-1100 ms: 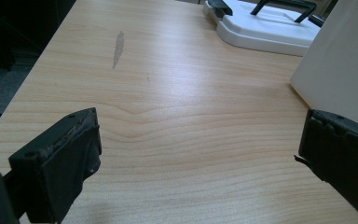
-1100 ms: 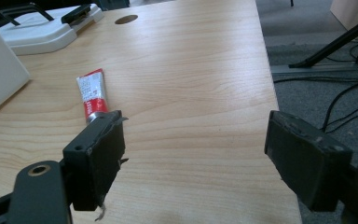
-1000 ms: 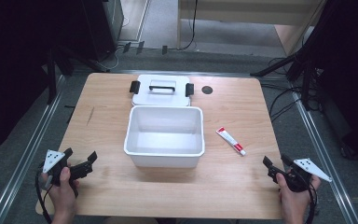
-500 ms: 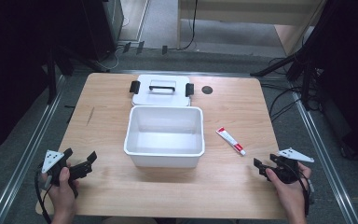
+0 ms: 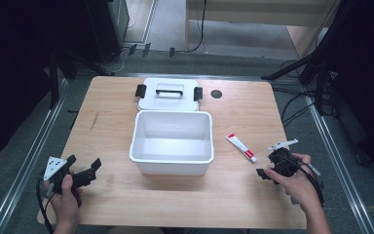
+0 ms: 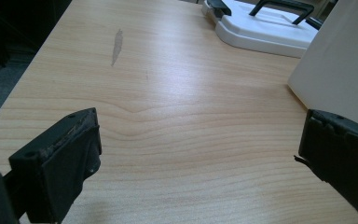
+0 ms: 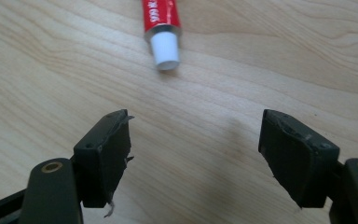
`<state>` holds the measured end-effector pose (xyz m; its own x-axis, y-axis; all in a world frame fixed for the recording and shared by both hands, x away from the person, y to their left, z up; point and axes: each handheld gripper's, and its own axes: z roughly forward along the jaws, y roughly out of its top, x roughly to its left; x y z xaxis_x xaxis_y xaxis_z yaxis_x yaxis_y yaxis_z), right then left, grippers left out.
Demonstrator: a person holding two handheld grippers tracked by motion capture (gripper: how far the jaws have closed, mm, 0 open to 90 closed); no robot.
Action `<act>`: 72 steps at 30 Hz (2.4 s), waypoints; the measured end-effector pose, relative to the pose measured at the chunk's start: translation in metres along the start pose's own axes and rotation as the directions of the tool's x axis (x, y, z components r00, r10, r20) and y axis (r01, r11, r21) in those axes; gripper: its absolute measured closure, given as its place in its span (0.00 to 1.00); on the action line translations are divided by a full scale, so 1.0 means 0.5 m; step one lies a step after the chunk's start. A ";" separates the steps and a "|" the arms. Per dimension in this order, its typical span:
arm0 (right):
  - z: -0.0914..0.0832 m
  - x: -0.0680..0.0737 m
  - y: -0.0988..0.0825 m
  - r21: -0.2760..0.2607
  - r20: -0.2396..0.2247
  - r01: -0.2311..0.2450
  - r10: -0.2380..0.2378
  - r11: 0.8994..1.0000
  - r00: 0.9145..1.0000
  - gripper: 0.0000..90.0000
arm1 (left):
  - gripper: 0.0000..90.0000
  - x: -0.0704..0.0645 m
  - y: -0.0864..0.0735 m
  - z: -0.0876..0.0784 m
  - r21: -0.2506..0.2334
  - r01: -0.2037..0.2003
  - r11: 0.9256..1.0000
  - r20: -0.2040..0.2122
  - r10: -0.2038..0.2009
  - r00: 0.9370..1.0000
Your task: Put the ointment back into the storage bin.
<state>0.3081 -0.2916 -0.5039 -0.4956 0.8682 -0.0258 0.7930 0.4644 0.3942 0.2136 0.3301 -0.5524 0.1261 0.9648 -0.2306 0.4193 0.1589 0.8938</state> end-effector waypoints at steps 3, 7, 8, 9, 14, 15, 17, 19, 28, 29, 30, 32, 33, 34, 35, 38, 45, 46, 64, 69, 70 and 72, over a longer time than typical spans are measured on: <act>-0.002 0.006 0.028 0.095 -0.030 0.024 -0.021 0.995 0.999 0.28 | 0.00 0.001 0.000 0.000 0.001 0.002 1.000 0.000 -0.002 1.000; 0.000 0.014 0.073 0.215 -0.042 0.060 -0.052 0.975 0.998 0.29 | 0.00 0.002 0.000 0.000 0.002 0.007 1.000 0.003 -0.007 1.000; 0.000 0.014 0.073 0.215 -0.042 0.060 -0.052 0.975 0.998 0.29 | 0.00 0.002 0.000 0.000 0.002 0.007 1.000 0.003 -0.007 1.000; 0.000 0.016 0.079 0.227 -0.034 0.065 -0.059 0.972 0.998 0.30 | 0.00 0.002 0.000 0.000 0.001 0.008 1.000 0.005 -0.008 1.000; 0.003 0.028 0.129 0.297 0.017 0.086 -0.096 0.951 0.995 0.34 | 0.00 0.005 0.001 0.000 0.006 0.014 1.000 0.009 -0.014 1.000; 0.005 0.029 0.134 0.301 0.019 0.098 -0.108 0.948 0.994 0.35 | 0.00 0.005 0.001 0.001 0.007 0.016 1.000 0.010 -0.016 1.000; 0.008 0.031 0.143 0.312 0.018 0.114 -0.126 0.943 0.992 0.37 | 0.00 0.005 0.001 0.001 0.008 0.016 1.000 0.010 -0.016 1.000; 0.016 0.033 0.162 0.337 0.008 0.111 -0.121 0.935 0.993 0.41 | 0.00 0.005 0.001 0.001 0.007 0.018 1.000 0.013 -0.018 1.000; 0.034 0.045 0.203 0.354 -0.005 0.130 -0.137 0.926 0.991 0.58 | 0.00 0.006 0.001 0.001 0.007 0.022 1.000 0.016 -0.022 1.000; 0.041 0.049 0.209 0.360 -0.017 0.143 -0.147 0.922 0.989 0.57 | 0.00 0.006 0.001 0.001 0.008 0.021 1.000 0.016 -0.021 1.000; 0.041 0.049 0.209 0.360 -0.017 0.143 -0.147 0.922 0.989 0.57 | 0.00 0.006 0.001 0.001 0.008 0.021 1.000 0.016 -0.021 1.000; 0.054 0.054 0.216 0.367 -0.016 0.149 -0.154 0.918 0.988 0.59 | 0.00 0.006 0.001 0.001 0.007 0.022 1.000 0.016 -0.022 1.000; 0.058 0.054 0.218 0.369 -0.017 0.157 -0.162 0.916 0.987 0.59 | 0.00 0.006 0.001 0.001 0.007 0.022 1.000 0.016 -0.022 1.000; 0.058 0.054 0.218 0.369 -0.017 0.157 -0.162 0.916 0.987 0.59 | 0.00 0.006 0.001 0.001 0.007 0.022 1.000 0.016 -0.022 1.000; 0.066 0.054 0.221 0.369 -0.007 0.159 -0.168 0.916 0.986 0.60 | 0.00 0.006 0.001 0.001 0.007 0.022 1.000 0.017 -0.022 1.000; 0.072 0.053 0.225 0.367 -0.004 0.150 -0.160 0.918 0.987 0.60 | 0.00 0.006 0.001 0.001 0.007 0.022 1.000 0.017 -0.022 1.000; 0.089 0.063 0.239 0.369 -0.010 0.157 -0.165 0.916 0.986 0.68 | 0.00 0.006 0.001 0.001 0.007 0.022 1.000 0.017 -0.023 1.000; 0.089 0.063 0.239 0.369 -0.010 0.157 -0.165 0.916 0.986 0.68 | 0.00 0.006 0.001 0.001 0.007 0.022 1.000 0.017 -0.023 1.000; 0.102 0.055 0.245 0.376 -0.019 0.148 -0.152 0.915 0.988 0.79 | 0.00 0.007 0.001 0.001 0.011 0.025 1.000 0.019 -0.025 1.000; 0.100 0.046 0.240 0.363 -0.036 0.134 -0.130 0.922 0.991 0.80 | 0.00 0.007 0.001 0.001 0.010 0.025 1.000 0.020 -0.025 0.999; 0.100 0.046 0.240 0.363 -0.036 0.134 -0.130 0.922 0.991 0.80 | 0.00 0.007 0.001 0.001 0.010 0.025 1.000 0.020 -0.025 0.999; 0.097 0.046 0.238 0.366 -0.034 0.139 -0.137 0.920 0.990 0.80 | 0.00 0.007 0.001 0.002 0.010 0.027 1.000 0.020 -0.027 0.999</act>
<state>0.4084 -0.2077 -0.5020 -0.6110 0.7902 -0.0481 0.7902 0.6124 0.0227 0.2151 0.3331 -0.5529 0.1328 0.9557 -0.2627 0.4313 0.1830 0.8835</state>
